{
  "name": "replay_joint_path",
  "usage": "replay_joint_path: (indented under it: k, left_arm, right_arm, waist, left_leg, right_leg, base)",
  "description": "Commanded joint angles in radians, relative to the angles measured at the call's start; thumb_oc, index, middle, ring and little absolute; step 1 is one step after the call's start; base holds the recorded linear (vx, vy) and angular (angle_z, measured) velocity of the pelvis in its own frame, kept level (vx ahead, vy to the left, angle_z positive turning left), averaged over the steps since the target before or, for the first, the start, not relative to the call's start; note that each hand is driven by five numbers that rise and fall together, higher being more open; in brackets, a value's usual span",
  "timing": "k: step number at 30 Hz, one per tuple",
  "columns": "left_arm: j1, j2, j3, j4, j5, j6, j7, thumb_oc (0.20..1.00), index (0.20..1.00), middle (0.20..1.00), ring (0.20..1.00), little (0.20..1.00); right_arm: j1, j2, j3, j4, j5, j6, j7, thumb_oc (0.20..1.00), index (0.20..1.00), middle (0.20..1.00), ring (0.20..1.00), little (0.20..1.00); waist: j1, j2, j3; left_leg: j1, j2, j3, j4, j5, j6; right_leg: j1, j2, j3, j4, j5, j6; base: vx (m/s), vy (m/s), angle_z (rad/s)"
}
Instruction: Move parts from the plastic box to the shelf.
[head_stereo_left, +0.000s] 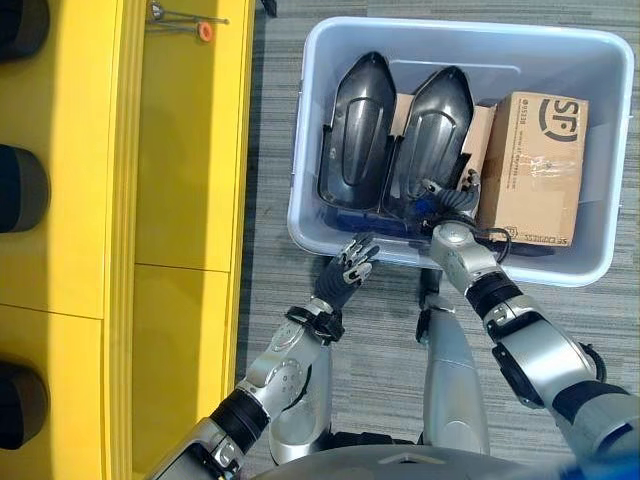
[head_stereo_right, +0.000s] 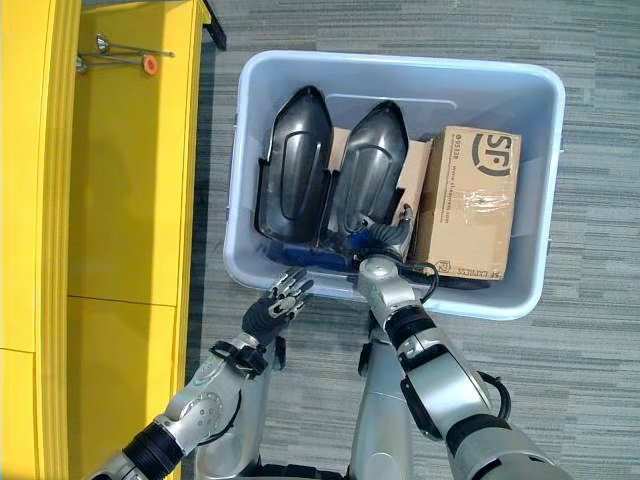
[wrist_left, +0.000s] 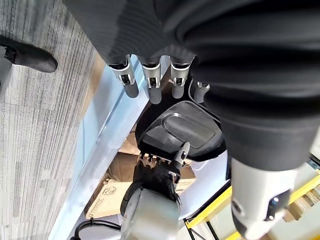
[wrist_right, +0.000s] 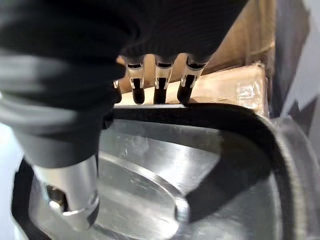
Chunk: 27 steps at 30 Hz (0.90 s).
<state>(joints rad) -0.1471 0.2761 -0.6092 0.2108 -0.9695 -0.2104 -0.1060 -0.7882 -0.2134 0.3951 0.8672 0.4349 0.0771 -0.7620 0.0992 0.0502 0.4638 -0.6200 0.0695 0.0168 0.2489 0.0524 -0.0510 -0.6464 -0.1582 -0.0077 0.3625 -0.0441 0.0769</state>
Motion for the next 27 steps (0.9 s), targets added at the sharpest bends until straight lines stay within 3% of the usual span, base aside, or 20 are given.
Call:
replay_joint_path:
  k: [1, 3, 5, 8, 15, 16, 17, 18, 24, 27]
  left_arm:
    - [-0.008, -0.019, -0.035, -0.063, 0.004, -0.051, -0.034, 1.000, 1.000, 1.000, 1.000, 1.000]
    - [-0.005, -0.020, -0.035, -0.054, 0.004, -0.058, -0.044, 1.000, 1.000, 1.000, 1.000, 1.000]
    - [0.000, -0.016, -0.037, -0.035, -0.003, -0.074, -0.065, 1.000, 1.000, 1.000, 1.000, 1.000]
    - [0.004, -0.016, -0.037, -0.028, -0.003, -0.080, -0.075, 1.000, 1.000, 1.000, 1.000, 1.000]
    - [0.005, -0.007, -0.038, -0.019, -0.016, -0.094, -0.075, 1.000, 1.000, 1.000, 1.000, 1.000]
    - [0.005, -0.007, -0.037, -0.019, -0.015, -0.093, -0.074, 1.000, 1.000, 1.000, 1.000, 1.000]
    - [0.006, -0.006, -0.036, -0.019, -0.013, -0.095, -0.072, 1.000, 1.000, 1.000, 1.000, 1.000]
    - [0.005, -0.008, -0.033, -0.018, -0.013, -0.095, -0.072, 1.000, 1.000, 1.000, 1.000, 1.000]
    - [-0.004, -0.010, -0.024, -0.014, -0.016, -0.087, -0.063, 1.000, 1.000, 1.000, 1.000, 1.000]
    - [-0.006, -0.014, -0.028, -0.005, -0.010, -0.091, -0.061, 1.000, 1.000, 1.000, 1.000, 1.000]
  right_arm:
    - [0.157, 0.074, 0.039, 0.205, -0.018, 0.240, 0.070, 1.000, 1.000, 1.000, 1.000, 1.000]
    - [0.153, 0.067, 0.058, 0.215, -0.081, 0.259, 0.064, 1.000, 1.000, 1.000, 1.000, 1.000]
    - [0.155, 0.057, 0.068, 0.233, -0.132, 0.322, 0.062, 1.000, 1.000, 1.000, 1.000, 1.000]
    - [0.158, 0.045, 0.087, 0.235, -0.186, 0.345, 0.027, 1.000, 1.000, 1.000, 1.000, 1.000]
    - [0.166, 0.015, 0.069, 0.247, -0.110, 0.352, 0.020, 1.000, 1.000, 1.000, 1.000, 1.000]
    - [0.167, 0.014, 0.065, 0.248, -0.114, 0.352, 0.027, 0.818, 0.818, 0.818, 0.818, 0.818]
    - [0.169, 0.013, 0.061, 0.248, -0.108, 0.348, 0.028, 0.316, 0.316, 0.316, 0.316, 0.316]
    - [0.170, 0.012, 0.056, 0.249, -0.113, 0.345, 0.037, 0.200, 0.200, 0.200, 0.200, 0.200]
    - [0.159, 0.004, 0.035, 0.250, -0.113, 0.286, 0.014, 0.200, 0.200, 0.200, 0.200, 0.200]
    - [0.151, -0.004, 0.019, 0.258, -0.114, 0.288, 0.009, 0.200, 0.200, 0.200, 0.200, 0.200]
  waist:
    - [0.027, 0.049, 0.056]
    - [0.030, 0.048, 0.056]
    - [0.035, 0.045, 0.056]
    - [0.036, 0.042, 0.056]
    - [0.036, 0.030, 0.056]
    - [0.036, 0.029, 0.056]
    - [0.036, 0.027, 0.056]
    - [0.036, 0.026, 0.056]
    - [0.038, 0.031, 0.056]
    - [0.038, 0.031, 0.056]
  left_leg:
    - [-0.039, -0.022, -0.034, 0.035, -0.055, 0.039]
    - [-0.048, -0.024, -0.036, 0.040, -0.056, 0.040]
    - [-0.058, -0.025, -0.038, 0.047, -0.058, 0.041]
    - [-0.067, -0.025, -0.038, 0.054, -0.062, 0.042]
    - [-0.101, -0.025, -0.039, 0.074, -0.069, 0.044]
    - [-0.105, -0.025, -0.039, 0.076, -0.069, 0.045]
    - [-0.110, -0.026, -0.039, 0.079, -0.070, 0.045]
    - [-0.115, -0.026, -0.039, 0.081, -0.071, 0.046]
    - [-0.154, -0.025, -0.036, 0.108, -0.074, 0.046]
    - [-0.159, -0.026, -0.036, 0.114, -0.076, 0.045]
  right_leg:
    - [0.019, 0.013, -0.104, 0.043, -0.045, -0.025]
    - [0.016, 0.011, -0.106, 0.042, -0.045, -0.025]
    - [0.014, 0.007, -0.110, 0.042, -0.044, -0.024]
    - [0.008, 0.006, -0.112, 0.045, -0.044, -0.022]
    - [-0.012, 0.006, -0.110, 0.048, -0.041, -0.022]
    - [-0.014, 0.006, -0.110, 0.048, -0.041, -0.022]
    - [-0.018, 0.006, -0.110, 0.049, -0.040, -0.021]
    - [-0.021, 0.006, -0.112, 0.050, -0.041, -0.022]
    - [-0.057, 0.002, -0.114, 0.075, -0.044, -0.023]
    - [-0.061, 0.002, -0.117, 0.079, -0.046, -0.024]
  base:
    - [0.04, 0.096, 0.10]
    - [0.03, 0.072, 0.09]
    - [0.03, 0.049, 0.03]
    - [0.02, 0.040, 0.06]
    - [0.01, 0.034, 0.08]
    - [0.00, 0.000, 0.00]
    - [0.00, 0.000, 0.00]
    - [0.00, 0.000, 0.00]
    - [0.00, 0.000, 0.00]
    - [0.00, 0.000, 0.00]
